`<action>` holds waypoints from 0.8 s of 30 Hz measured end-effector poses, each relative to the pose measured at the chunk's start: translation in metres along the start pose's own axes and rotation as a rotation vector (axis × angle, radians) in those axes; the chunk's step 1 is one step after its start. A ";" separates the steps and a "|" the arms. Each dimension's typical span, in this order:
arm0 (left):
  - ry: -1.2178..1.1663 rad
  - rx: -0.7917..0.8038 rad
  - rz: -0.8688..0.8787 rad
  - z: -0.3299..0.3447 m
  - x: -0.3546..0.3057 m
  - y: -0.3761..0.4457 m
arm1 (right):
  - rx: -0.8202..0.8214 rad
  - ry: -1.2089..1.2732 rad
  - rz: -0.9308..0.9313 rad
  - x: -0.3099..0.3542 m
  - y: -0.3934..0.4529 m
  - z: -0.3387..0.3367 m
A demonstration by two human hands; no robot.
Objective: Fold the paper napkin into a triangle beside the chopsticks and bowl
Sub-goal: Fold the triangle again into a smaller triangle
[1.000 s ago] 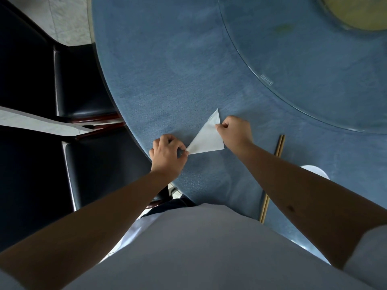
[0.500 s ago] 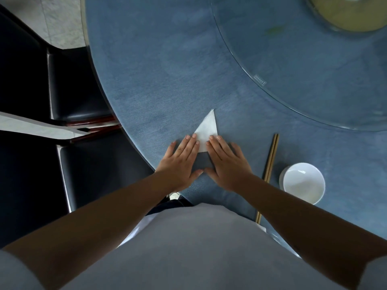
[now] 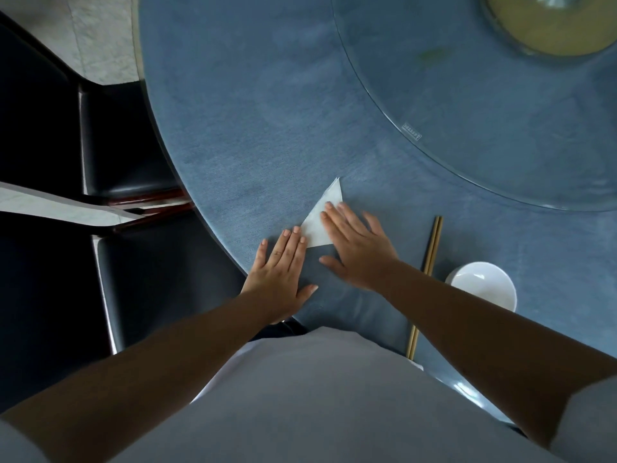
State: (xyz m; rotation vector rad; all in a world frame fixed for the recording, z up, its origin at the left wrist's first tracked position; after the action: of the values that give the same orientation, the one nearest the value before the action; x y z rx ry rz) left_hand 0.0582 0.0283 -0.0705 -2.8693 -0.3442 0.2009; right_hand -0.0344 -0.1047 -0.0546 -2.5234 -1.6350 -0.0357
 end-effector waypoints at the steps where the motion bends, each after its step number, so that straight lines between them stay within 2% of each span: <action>1: 0.005 0.006 0.002 0.000 0.000 -0.001 | -0.006 0.001 -0.068 0.007 0.005 0.002; 4: 0.007 0.015 0.001 0.001 0.002 0.000 | 0.011 -0.021 -0.141 0.009 0.020 0.006; 13: -0.037 0.057 -0.039 0.001 0.002 -0.016 | 0.043 -0.104 0.064 -0.051 0.047 -0.001; 17: -0.118 0.046 -0.070 -0.002 0.001 -0.023 | 0.063 -0.110 0.063 -0.060 0.050 -0.004; 21: -0.347 -0.034 -0.235 -0.021 0.004 -0.023 | -0.023 0.090 0.176 -0.059 0.063 -0.012; 24: -0.672 -0.112 -0.462 -0.028 0.015 -0.021 | -0.075 0.199 0.196 -0.058 0.079 -0.022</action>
State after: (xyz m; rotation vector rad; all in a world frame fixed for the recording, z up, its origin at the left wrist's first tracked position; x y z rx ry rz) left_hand 0.0732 0.0451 -0.0396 -2.6388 -1.1448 1.0765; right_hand 0.0148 -0.1922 -0.0460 -2.6249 -1.3311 -0.3223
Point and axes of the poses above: each hand's wrist, its own y-axis towards the middle knuckle, its own z-axis out of the palm, x = y × z, the point moved 6 cm from there along y, towards the middle knuckle, and after that the axes turned 8 degrees about -x, right-handed, at the moved point
